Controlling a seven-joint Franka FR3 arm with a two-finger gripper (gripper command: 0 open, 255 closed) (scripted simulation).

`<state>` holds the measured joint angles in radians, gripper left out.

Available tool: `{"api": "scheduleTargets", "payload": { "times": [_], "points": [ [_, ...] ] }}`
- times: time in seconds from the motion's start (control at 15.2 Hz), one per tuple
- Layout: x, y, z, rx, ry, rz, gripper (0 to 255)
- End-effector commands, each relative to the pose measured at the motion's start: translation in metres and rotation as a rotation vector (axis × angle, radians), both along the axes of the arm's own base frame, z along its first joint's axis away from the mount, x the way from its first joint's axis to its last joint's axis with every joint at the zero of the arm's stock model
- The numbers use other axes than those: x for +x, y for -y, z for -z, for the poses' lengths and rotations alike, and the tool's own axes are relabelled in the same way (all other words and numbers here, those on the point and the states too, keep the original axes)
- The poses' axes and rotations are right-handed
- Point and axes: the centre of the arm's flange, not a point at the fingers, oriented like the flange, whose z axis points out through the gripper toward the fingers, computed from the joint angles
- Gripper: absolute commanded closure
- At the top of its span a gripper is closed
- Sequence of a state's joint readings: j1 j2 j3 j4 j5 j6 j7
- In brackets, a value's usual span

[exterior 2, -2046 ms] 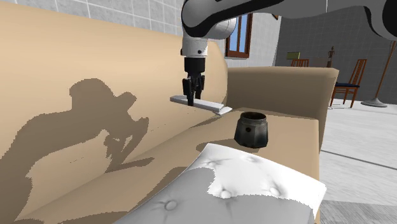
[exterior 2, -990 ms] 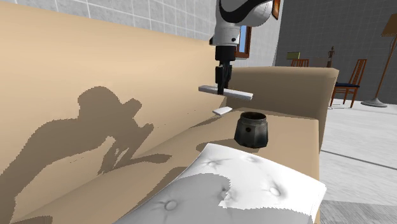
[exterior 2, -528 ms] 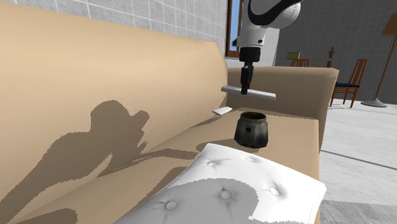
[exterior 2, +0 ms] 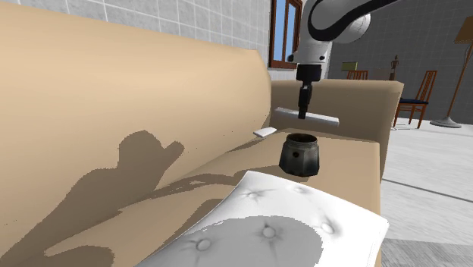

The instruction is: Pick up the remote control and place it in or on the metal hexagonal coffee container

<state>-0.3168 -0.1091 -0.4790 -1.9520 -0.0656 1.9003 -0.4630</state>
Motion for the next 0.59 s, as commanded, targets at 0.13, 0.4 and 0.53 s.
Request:
{"api": "scheduleTargets", "payload": {
  "times": [0.13, 0.4, 0.53],
  "points": [
    [0.000, 0.000, 0.021, -0.001, 0.001, 0.000, 255],
    [0.000, 0.000, 0.042, -0.001, 0.001, 0.000, 255],
    [0.000, 0.000, 0.049, -0.001, 0.001, 0.000, 255]
  ]
}}
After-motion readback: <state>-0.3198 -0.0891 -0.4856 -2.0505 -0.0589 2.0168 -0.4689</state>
